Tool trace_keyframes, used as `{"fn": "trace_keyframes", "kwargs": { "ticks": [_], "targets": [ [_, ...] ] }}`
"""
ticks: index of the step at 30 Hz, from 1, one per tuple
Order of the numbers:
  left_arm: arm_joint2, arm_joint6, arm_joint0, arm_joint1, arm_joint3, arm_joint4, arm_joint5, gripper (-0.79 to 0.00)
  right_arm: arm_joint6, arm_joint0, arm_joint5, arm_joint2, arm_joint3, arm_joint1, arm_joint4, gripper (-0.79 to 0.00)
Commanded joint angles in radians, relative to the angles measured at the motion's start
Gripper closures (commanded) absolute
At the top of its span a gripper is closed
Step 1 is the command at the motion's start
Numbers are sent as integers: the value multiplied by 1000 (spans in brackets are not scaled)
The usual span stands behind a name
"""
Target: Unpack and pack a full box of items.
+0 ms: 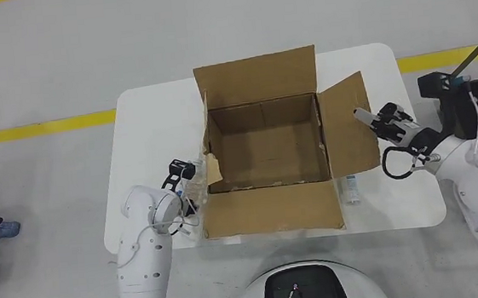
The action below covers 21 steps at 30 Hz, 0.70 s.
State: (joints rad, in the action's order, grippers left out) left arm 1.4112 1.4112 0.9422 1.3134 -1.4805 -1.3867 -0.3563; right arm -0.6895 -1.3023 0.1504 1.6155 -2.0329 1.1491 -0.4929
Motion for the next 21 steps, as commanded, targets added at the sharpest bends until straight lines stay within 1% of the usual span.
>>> {"fn": "trace_keyframes", "kwargs": {
  "ticks": [1,5,6,7,9,10,11,12,16,21],
  "targets": [
    [8,3,6,-3,-17,3,6,0,0,3,-3,-7,11,0,11,-785],
    [30,13,23,-10,-68,15,21,0,-3,16,-8,-31,53,1,32,-785],
    [38,16,29,-12,-82,20,26,0,-2,21,-11,-38,62,1,36,-517],
    [48,20,34,-14,-97,23,31,0,-2,25,-12,-46,71,1,36,-311],
    [70,29,46,-18,-135,30,41,0,0,33,-13,-59,84,2,46,-209],
    [80,37,52,-21,-155,35,45,0,2,37,-15,-66,90,2,49,-80],
    [92,44,58,-23,-178,36,47,0,4,40,-16,-73,96,3,47,-37],
    [105,50,62,-26,-201,40,54,0,4,44,-17,-80,101,3,49,0],
    [154,73,67,-34,-304,58,76,0,11,58,-20,-100,118,4,57,0],
    [194,96,30,-43,-424,84,105,0,15,73,-27,-121,134,5,73,0]
  ]
}}
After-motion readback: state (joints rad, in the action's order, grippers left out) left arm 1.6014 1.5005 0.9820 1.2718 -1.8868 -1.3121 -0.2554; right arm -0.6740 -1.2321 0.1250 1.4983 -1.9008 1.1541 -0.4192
